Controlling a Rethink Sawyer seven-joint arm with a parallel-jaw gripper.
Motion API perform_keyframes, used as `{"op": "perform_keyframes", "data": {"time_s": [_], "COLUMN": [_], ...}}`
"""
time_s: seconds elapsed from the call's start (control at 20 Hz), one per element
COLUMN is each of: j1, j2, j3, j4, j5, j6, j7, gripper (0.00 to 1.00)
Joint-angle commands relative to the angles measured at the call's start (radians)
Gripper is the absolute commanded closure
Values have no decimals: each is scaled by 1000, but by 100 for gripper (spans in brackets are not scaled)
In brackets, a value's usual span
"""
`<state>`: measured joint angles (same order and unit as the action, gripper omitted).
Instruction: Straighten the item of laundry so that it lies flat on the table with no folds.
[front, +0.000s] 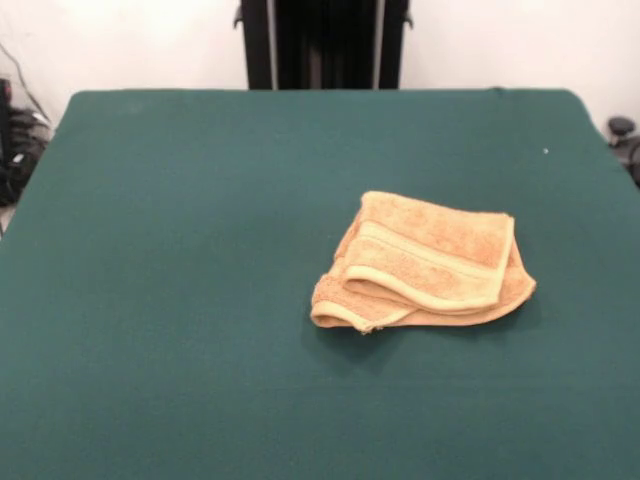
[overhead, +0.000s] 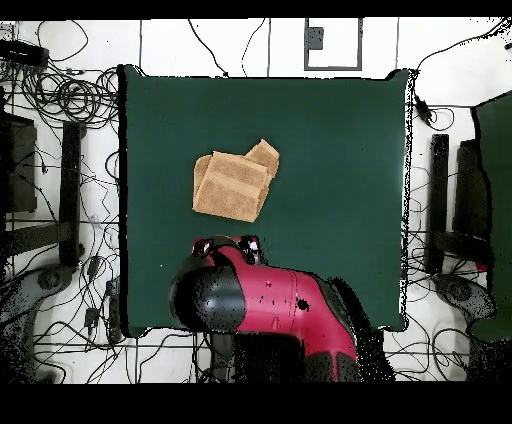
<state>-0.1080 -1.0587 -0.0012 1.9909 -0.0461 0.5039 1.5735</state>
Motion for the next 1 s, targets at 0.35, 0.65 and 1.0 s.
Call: {"op": "perform_keyframes", "data": {"time_s": [0.35,0.65,1.0], "j1": [-8,-29,-39], "j2": [199,258,289], "j3": [49,42,26], "j4": [-136,-145,-179], "j5": [-31,-50,-59], "j6": [-106,-162,-244], "j7": [116,105,115], "gripper": [0,0,0]}}
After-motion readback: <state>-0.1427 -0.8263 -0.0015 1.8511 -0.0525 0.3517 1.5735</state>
